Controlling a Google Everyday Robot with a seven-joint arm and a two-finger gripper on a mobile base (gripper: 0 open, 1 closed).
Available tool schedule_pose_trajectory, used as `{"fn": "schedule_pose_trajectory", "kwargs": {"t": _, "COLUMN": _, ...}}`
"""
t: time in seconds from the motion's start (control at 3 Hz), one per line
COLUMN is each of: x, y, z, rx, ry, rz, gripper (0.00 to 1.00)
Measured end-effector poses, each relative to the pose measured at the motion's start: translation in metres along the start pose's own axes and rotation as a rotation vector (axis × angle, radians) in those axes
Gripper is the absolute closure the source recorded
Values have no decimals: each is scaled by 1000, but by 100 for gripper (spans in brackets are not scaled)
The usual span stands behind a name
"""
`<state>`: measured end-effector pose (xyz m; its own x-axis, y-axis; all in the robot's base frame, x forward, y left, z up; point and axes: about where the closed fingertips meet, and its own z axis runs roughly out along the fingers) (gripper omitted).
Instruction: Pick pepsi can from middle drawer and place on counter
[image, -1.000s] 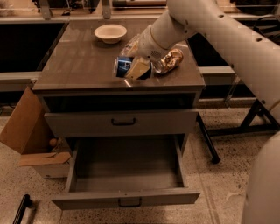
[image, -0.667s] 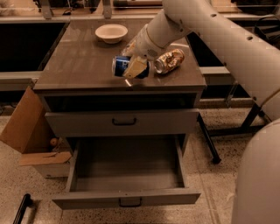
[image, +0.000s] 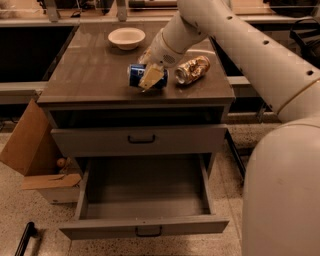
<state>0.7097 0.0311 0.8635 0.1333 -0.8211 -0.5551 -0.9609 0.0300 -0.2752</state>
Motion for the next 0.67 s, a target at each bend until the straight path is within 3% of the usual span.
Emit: {"fn": "schedule_pose_trajectory", "kwargs": {"t": 0.67, "x": 4, "y": -13, "z": 11, "rx": -4, "ry": 7, "rz": 27, "gripper": 100}}
